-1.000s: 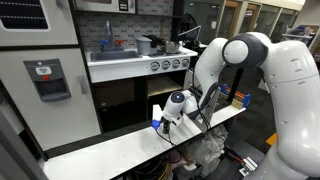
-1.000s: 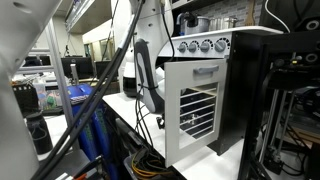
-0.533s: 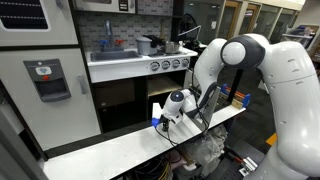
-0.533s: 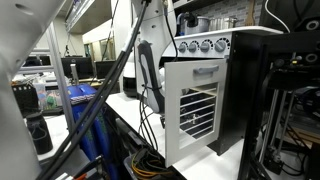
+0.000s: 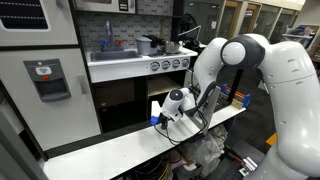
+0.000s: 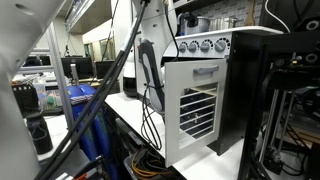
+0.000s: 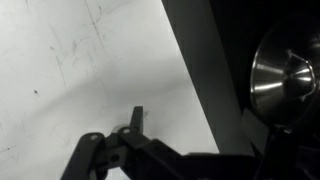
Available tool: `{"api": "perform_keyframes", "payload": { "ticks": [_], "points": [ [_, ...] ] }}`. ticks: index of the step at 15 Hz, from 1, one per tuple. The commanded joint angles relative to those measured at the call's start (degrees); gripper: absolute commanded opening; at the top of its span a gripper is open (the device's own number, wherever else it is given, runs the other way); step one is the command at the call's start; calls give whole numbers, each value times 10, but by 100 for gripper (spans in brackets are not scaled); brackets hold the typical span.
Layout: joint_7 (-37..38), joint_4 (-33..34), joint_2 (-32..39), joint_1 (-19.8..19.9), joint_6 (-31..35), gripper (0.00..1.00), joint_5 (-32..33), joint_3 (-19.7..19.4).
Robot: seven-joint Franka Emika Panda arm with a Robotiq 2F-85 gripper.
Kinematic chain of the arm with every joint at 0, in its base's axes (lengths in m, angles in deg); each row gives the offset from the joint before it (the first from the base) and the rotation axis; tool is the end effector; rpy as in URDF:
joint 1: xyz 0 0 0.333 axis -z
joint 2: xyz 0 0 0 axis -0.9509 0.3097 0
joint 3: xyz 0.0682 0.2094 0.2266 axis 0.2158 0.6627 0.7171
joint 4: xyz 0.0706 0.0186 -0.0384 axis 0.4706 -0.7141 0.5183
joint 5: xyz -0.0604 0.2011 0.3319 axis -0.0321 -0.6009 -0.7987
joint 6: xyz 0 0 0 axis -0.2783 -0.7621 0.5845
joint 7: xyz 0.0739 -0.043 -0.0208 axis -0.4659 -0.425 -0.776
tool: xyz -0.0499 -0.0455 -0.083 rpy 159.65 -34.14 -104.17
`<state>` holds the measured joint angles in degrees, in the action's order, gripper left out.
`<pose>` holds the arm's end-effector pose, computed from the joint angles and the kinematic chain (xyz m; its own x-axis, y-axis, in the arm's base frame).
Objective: Open the kitchen cabinet, take the lid off the silver pot and put it in the kitchen cabinet
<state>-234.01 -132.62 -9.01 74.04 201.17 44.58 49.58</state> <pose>0.5325 0.0720 0.1243 -0.5322 -0.8331 -0.1504 -0.7430 0.5448 -0.3888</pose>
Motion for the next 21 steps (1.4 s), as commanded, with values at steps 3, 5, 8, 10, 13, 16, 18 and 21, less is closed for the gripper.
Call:
{"api": "perform_keyframes", "payload": {
  "ticks": [3, 5, 8, 10, 13, 16, 18, 21],
  "points": [
    [4, -17, -18, -9, -9, 100, 0, 4],
    [0, -46, -48, -13, -22, 100, -12, 13],
    [1, -79, -89, -18, -40, 100, -21, 28],
    [1, -98, -118, -19, -57, 100, -32, 39],
    [1, -125, -160, -18, -98, 100, -70, 64],
    [1, -145, -208, -12, -159, 100, -156, 103],
    [1, -145, -241, -13, -210, 100, -232, 130],
    [1, -132, -289, -18, -291, 100, -342, 163]
  ]
}}
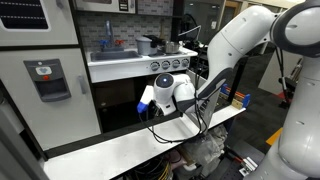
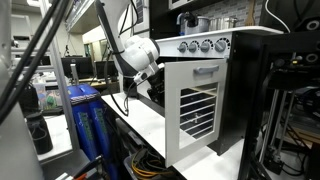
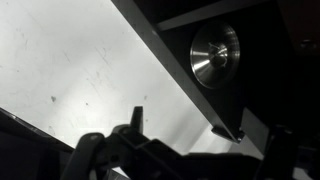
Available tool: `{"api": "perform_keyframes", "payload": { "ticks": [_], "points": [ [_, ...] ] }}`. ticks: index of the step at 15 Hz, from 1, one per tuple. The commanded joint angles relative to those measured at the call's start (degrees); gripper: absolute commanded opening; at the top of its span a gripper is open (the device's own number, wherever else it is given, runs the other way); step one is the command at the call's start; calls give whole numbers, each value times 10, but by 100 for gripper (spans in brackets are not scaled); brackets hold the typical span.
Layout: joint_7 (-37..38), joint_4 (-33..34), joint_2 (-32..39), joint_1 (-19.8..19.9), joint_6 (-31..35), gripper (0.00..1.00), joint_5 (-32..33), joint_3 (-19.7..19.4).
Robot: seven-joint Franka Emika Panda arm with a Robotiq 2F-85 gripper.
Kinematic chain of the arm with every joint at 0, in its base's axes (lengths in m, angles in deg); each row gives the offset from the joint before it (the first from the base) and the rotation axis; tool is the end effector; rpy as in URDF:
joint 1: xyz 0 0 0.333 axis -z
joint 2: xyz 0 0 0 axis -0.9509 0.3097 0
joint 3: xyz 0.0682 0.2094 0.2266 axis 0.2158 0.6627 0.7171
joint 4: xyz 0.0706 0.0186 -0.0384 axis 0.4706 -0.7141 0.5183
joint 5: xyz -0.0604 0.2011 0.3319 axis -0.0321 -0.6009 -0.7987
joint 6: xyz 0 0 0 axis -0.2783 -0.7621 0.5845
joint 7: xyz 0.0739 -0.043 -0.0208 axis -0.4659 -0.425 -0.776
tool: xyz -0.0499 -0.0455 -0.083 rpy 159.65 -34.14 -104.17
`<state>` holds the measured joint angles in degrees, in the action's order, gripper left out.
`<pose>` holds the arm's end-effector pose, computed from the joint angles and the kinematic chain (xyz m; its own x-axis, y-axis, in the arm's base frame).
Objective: Open the kitchen cabinet, take the lid off the silver pot and put it in the kitchen cabinet
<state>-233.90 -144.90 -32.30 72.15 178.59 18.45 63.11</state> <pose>0.5001 0.1581 0.2604 -0.7554 -0.6357 -0.1591 -0.5036 0.7186 -0.4796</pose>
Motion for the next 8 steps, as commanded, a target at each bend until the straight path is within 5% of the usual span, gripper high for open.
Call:
{"api": "perform_keyframes", "payload": {
  "ticks": [1, 3, 4, 8],
  "points": [
    [0, -5, -70, 0, -88, 100, -109, 37],
    [0, 4, -94, -2, -127, 100, -157, 51],
    [0, 6, -104, -42, -141, 100, -178, 16],
    [1, 14, -140, -75, -197, 100, -234, 4]
  ]
}}
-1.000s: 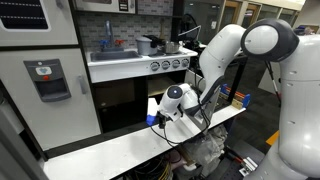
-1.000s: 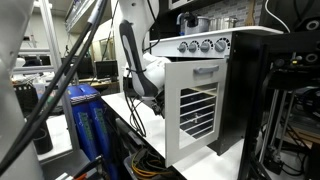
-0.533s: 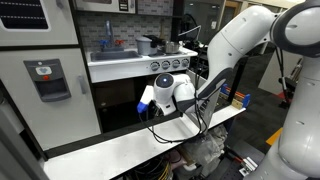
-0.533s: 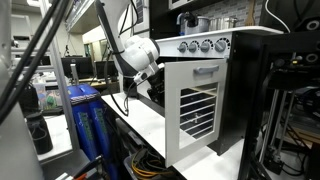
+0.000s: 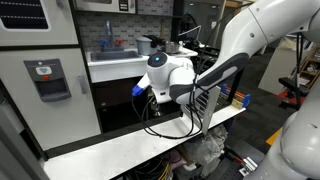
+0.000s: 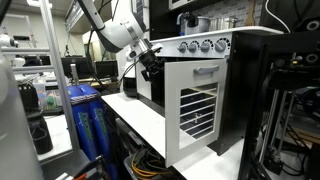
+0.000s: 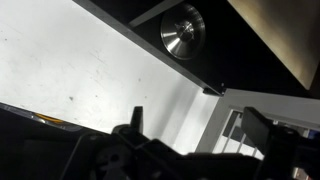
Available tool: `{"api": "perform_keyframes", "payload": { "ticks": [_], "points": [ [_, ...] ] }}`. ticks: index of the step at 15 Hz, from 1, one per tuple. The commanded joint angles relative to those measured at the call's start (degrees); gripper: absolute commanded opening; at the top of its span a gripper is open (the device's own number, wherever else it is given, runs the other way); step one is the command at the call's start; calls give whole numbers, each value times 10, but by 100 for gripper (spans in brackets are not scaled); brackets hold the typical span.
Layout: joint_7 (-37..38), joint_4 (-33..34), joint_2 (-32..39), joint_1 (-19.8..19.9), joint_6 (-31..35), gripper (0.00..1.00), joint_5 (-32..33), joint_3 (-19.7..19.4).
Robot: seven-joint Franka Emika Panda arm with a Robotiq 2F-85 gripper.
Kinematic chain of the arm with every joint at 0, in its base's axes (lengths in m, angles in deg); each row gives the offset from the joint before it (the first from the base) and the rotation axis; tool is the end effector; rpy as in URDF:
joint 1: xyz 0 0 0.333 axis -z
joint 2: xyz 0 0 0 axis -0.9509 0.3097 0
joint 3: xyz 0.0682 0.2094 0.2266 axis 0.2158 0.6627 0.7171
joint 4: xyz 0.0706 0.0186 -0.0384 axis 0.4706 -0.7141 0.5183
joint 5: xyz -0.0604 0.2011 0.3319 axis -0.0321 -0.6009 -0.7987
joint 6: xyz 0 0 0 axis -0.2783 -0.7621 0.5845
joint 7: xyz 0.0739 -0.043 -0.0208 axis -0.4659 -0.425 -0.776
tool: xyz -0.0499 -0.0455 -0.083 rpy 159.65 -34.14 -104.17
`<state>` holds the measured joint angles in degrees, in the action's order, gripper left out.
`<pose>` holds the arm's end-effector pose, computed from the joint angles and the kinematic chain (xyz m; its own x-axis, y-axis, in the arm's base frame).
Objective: Open the kitchen cabinet, take the lid off the silver pot and put it in the kitchen cabinet
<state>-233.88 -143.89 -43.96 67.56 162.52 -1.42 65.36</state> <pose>0.4867 0.1847 0.3537 -0.8978 -0.3972 -0.1900 -0.2704 0.8380 -0.4740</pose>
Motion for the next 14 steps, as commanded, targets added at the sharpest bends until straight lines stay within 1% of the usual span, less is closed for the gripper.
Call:
{"api": "perform_keyframes", "payload": {
  "ticks": [1, 5, 8, 12, 14],
  "points": [
    [1, 4, -31, -36, -47, 100, -47, -21],
    [6, 3, -80, -52, -91, 100, -81, -31],
    [22, 2, -110, -57, -117, 100, -83, -37],
    [39, -5, -147, -60, -112, 100, -86, -50],
    [42, -8, -163, -63, -104, 100, -98, -59]
  ]
}}
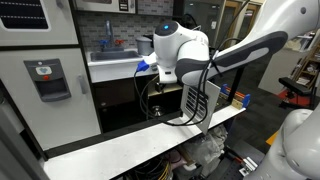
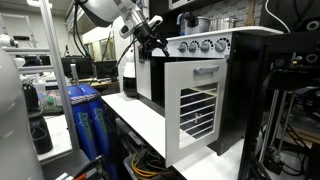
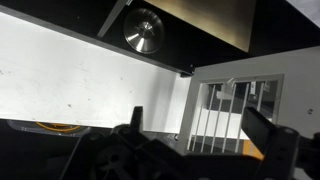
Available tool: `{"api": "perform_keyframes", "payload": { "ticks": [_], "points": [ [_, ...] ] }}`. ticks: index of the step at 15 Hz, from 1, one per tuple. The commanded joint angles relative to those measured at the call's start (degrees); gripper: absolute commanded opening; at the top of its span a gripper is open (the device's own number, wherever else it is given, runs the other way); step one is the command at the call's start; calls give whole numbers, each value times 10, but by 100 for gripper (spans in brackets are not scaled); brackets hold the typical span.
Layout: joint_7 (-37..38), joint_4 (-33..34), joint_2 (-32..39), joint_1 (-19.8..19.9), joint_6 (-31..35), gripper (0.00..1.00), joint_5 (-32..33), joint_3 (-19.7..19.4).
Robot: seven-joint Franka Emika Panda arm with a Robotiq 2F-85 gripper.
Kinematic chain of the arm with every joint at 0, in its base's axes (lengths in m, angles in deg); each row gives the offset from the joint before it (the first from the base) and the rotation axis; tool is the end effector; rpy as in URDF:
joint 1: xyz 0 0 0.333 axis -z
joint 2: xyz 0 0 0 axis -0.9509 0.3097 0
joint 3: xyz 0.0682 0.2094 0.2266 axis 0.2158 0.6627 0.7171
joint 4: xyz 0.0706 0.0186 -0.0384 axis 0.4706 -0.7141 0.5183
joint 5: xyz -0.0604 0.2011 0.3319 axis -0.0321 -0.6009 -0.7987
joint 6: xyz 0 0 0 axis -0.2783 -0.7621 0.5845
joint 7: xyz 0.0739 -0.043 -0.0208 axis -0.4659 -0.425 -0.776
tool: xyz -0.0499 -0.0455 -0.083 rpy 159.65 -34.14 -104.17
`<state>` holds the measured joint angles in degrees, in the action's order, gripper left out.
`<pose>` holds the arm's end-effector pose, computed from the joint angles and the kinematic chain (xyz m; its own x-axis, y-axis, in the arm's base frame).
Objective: Open the kitchen cabinet, take the lid off the silver pot and put it in the kitchen cabinet
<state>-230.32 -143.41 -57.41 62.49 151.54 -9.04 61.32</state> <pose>0.4579 0.1719 0.4590 -0.9320 -0.1903 -0.3085 -0.0314 0.8903 -0.4544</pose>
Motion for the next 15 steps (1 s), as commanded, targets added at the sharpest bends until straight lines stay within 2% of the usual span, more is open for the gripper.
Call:
{"api": "perform_keyframes", "payload": {
  "ticks": [1, 10, 14, 15],
  "points": [
    [-4, -19, -39, -16, 19, 100, -35, -25],
    [-43, -78, -134, -43, 99, 100, -141, -79],
    [-29, -100, -171, -39, 89, 100, -148, -85],
    [-29, -73, -147, -39, 76, 100, -141, -78]
  ]
}}
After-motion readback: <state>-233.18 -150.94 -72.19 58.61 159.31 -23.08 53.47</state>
